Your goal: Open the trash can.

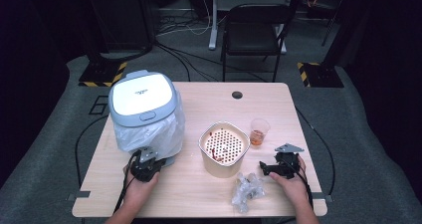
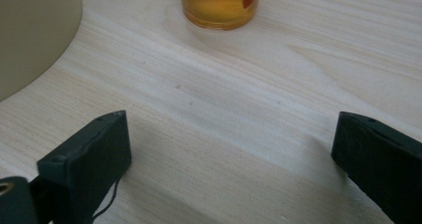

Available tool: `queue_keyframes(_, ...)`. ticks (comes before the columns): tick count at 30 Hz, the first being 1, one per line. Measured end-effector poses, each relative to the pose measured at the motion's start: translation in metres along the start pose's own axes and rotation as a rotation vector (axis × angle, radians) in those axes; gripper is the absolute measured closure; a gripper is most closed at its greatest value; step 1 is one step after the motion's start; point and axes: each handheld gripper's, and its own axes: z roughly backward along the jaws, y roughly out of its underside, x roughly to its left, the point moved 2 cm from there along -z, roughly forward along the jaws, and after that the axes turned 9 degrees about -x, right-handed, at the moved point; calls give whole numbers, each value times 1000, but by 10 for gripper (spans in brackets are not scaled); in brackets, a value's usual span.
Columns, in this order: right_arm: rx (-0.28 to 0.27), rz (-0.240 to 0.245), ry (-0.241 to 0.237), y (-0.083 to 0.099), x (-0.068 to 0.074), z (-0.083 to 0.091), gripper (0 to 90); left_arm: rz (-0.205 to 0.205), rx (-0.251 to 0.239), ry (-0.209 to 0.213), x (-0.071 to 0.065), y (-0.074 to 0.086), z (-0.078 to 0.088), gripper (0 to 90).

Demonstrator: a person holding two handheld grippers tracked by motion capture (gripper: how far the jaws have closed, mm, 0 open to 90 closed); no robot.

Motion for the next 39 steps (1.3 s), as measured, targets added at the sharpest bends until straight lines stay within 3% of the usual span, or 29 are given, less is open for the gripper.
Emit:
queue_keyframes(1, -3, -4, 6, 0, 0, 0, 29, -26, 26, 6, 2, 1, 1, 900)
queue_keyframes(2, -3, -4, 6, 0, 0, 1, 36, -34, 22, 4, 2, 2, 1, 900)
queue_keyframes(4, -7, -8, 12, 0, -1, 2, 63, -28, 34, 1, 0, 7, -1, 900)
queue_keyframes(6, -17, -8, 16, 0, -1, 2, 91, -39, 31, 27, 0, 9, -1, 900)
queue_keyframes(8, -15, -8, 18, 0, -1, 4, 117, 14, 14, 35, 2, 9, -2, 900)
queue_keyframes(12, -24, -7, 19, 0, -2, 5, 139, 39, 6, 50, 5, 11, -2, 900)
queue_keyframes(13, -21, -7, 19, 0, -1, 5, 140, 35, 11, 52, 5, 11, -2, 900)
queue_keyframes(15, -20, -9, 20, 0, -1, 5, 140, -41, -8, 47, 7, 13, -2, 900)
queue_keyframes(16, -20, -6, 19, 0, -1, 5, 142, -58, -23, 42, 6, 15, -1, 900)
queue_keyframes(17, -15, -11, 21, 0, -1, 5, 144, -49, -30, 28, 4, 16, -1, 900)
queue_keyframes(18, -9, -20, 22, -1, 0, 5, 146, -30, 3, 39, 5, 13, -1, 900)
queue_keyframes(20, -1, -18, 22, -1, 0, 6, 152, 44, 18, 59, 7, 9, -3, 900)
queue_keyframes(27, 15, 6, 24, -8, 5, 19, 152, 53, 13, 63, 7, 9, -2, 900)
queue_keyframes(32, -17, -35, -27, -20, 15, 35, 145, 56, 23, 61, 8, 9, -2, 900)
queue_keyframes(39, -37, -37, -47, -30, 29, 51, 74, 57, 23, 53, 7, 8, -2, 900)
